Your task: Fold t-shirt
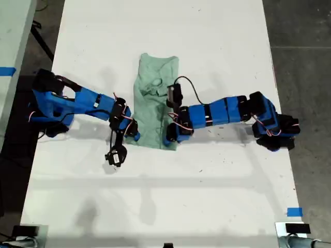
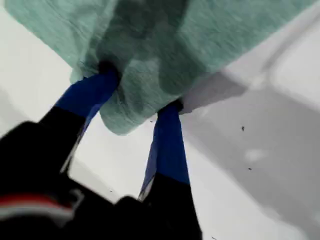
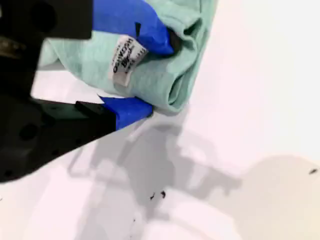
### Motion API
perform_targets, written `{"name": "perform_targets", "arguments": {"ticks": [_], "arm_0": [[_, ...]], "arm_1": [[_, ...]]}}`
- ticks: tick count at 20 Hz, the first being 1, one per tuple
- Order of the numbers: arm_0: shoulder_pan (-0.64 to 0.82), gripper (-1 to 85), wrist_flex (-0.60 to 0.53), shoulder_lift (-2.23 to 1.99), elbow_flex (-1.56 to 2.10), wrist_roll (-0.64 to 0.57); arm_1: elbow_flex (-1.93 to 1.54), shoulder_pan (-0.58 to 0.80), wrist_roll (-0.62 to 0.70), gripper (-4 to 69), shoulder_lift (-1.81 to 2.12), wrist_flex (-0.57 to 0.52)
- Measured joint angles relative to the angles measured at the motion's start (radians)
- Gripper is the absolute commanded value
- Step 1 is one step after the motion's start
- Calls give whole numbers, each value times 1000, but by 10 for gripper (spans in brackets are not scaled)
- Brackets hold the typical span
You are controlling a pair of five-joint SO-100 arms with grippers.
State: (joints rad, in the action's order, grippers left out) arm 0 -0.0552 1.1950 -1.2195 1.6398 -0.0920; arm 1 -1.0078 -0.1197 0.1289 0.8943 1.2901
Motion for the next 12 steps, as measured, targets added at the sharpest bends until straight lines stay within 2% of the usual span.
{"name": "perform_targets", "arguments": {"ticks": [2, 4, 7, 12], "arm_0": [[5, 0, 3, 12, -23, -2], [5, 0, 54, 17, -52, -2], [-9, 0, 152, 25, -172, 0], [-152, 0, 364, 169, -532, 0]], "arm_1": [[18, -6, -17, -6, -12, 2], [26, -8, -23, -10, -14, 28], [5, -26, -28, -10, 23, 77], [3, -133, -28, -10, 124, 130]]}}
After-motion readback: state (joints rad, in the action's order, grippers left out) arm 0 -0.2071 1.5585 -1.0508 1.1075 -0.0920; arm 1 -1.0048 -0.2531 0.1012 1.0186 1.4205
